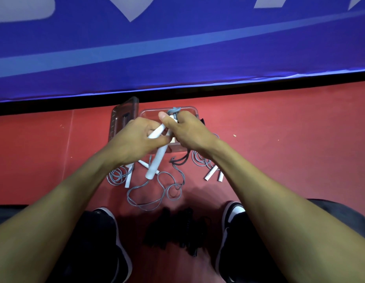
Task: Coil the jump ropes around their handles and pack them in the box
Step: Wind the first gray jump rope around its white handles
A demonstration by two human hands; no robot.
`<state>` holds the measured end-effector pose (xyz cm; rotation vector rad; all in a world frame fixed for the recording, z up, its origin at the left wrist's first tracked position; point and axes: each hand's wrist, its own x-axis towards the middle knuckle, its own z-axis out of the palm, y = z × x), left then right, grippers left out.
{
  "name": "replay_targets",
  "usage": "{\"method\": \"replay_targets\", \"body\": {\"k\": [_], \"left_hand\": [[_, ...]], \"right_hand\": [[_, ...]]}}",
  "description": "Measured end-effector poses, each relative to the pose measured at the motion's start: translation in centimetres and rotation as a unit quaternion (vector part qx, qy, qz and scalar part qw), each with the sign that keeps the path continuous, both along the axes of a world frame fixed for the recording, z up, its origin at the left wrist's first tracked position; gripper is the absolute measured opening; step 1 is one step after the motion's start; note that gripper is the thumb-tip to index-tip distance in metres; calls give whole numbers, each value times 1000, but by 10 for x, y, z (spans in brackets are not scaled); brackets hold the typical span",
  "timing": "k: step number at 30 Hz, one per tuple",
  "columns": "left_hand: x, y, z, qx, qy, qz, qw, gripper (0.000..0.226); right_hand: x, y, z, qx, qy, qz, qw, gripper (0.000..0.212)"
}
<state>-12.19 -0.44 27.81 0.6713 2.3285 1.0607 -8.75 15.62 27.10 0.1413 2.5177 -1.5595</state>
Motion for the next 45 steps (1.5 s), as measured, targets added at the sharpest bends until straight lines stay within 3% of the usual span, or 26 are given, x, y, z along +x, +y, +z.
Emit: {"method": "replay_targets", "body": {"k": [7, 10, 13, 21, 25, 32, 36, 39, 40, 43, 45], "left_hand": [[5, 7, -6, 20, 25, 15, 999, 34], [6, 6, -11, -1, 47, -3, 999, 17], [8, 8, -12, -53, 71, 13, 996, 33], [18, 10, -13, -98, 207, 22, 973, 24], [13, 9, -10, -101, 146, 27, 984, 21], [4, 3, -9, -84, 12, -39, 996, 24], [-1, -4, -9, -75, 67, -42, 994, 43], [-2, -5, -6, -48, 103, -31, 993, 12], [-3, -4, -2, -42, 97, -30, 994, 4], [-3, -3, 5, -1, 52, -17, 999, 19], [0, 0, 5, 49, 29, 4, 998, 24]], "right_hand": [[-3, 0, 2, 68, 25, -25, 997, 52], [-2, -1, -3, 105, 1, -45, 993, 58], [-1, 0, -5, 138, -21, -53, 989, 63], [-4, -1, 1, -87, -109, -79, 987, 54], [-2, 1, 5, -152, -117, -45, 980, 47], [-2, 4, 0, -61, -79, -35, 994, 40], [0, 7, 1, -106, -68, 4, 992, 37], [0, 8, 0, -136, -55, 24, 989, 35], [1, 9, 0, -145, -53, 26, 988, 38], [0, 9, 4, -167, -45, 4, 985, 46], [0, 7, 10, -87, -14, -12, 996, 53]]}}
